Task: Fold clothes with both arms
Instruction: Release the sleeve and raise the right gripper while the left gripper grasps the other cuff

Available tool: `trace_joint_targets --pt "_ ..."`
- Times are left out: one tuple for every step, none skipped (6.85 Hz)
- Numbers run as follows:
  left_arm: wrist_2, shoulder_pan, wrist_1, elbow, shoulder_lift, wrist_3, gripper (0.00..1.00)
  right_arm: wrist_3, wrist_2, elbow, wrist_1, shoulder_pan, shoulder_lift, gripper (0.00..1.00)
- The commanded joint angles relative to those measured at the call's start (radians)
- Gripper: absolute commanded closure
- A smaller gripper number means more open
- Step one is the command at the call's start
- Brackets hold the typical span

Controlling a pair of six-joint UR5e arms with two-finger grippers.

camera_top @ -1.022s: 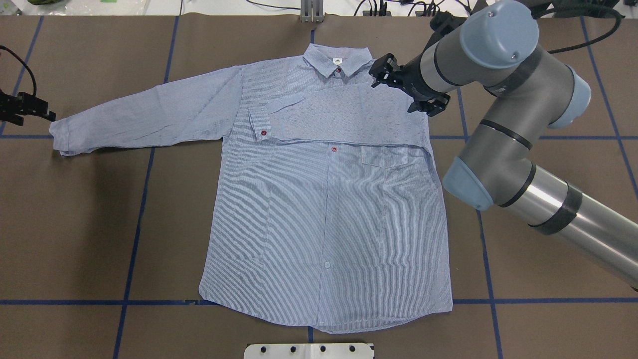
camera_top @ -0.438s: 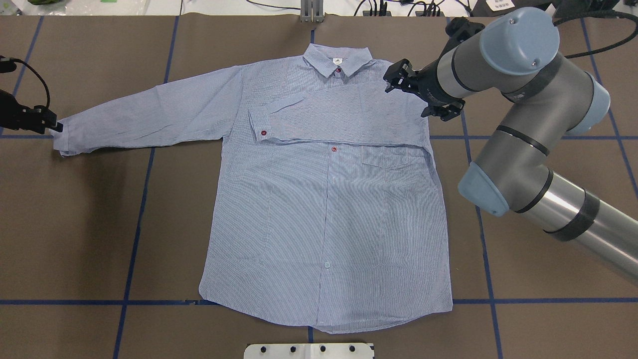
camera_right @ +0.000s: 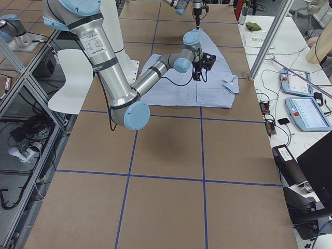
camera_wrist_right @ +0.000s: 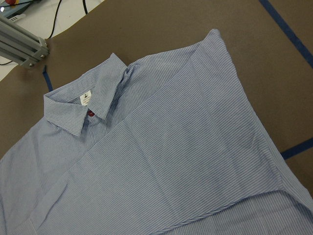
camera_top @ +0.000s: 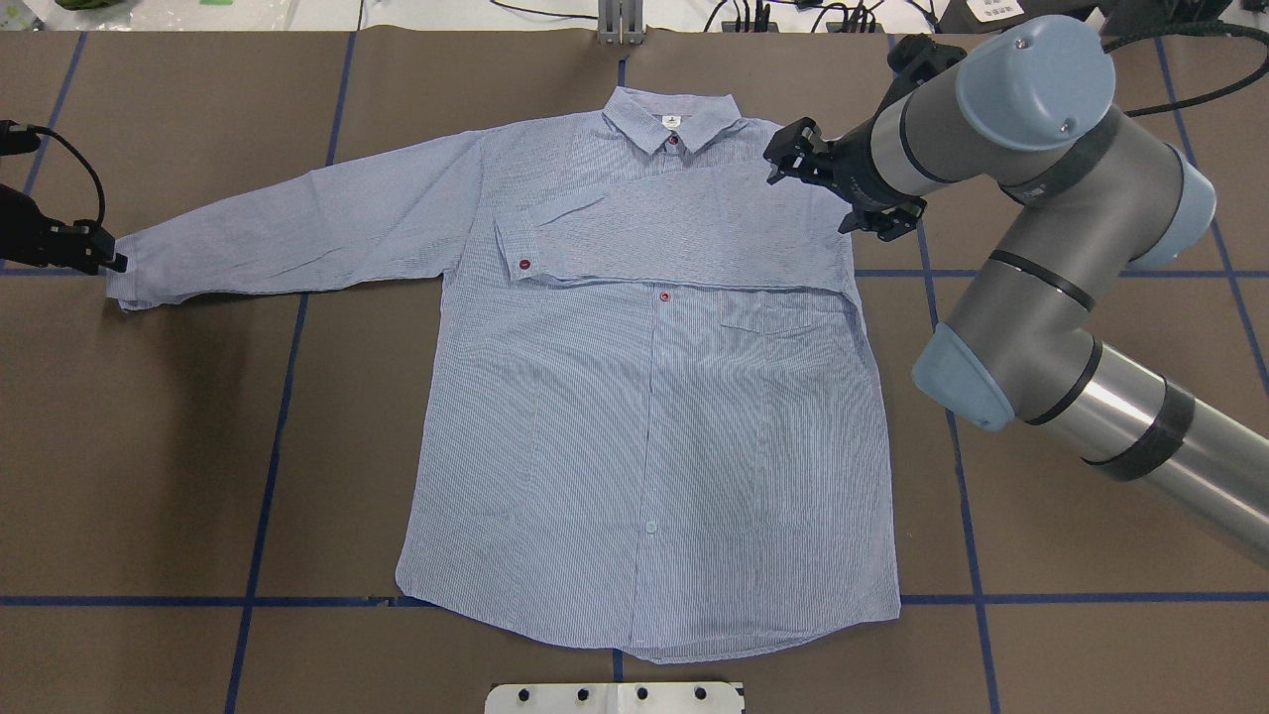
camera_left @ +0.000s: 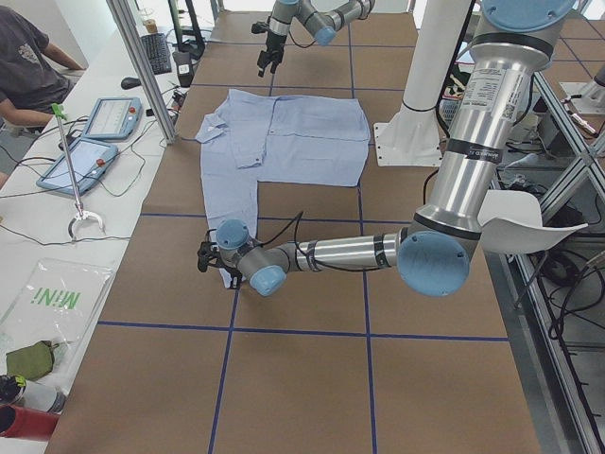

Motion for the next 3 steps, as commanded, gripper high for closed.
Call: trace_joint_targets --pt "-0.003 0.001 -0.001 -0.005 0.005 -0.001 1.00 0.000 0.001 0.000 0.000 0.000 -0.002 0.00" --pt "-0.004 0.001 0.001 -0.006 0.005 -0.003 1.00 0.000 0.001 0.000 0.000 0.000 -0.002 0.00" --pt "-0.007 0.001 0.001 -0.014 0.005 -0.001 1.00 0.000 -0.001 0.000 0.000 0.000 0.000 0.00"
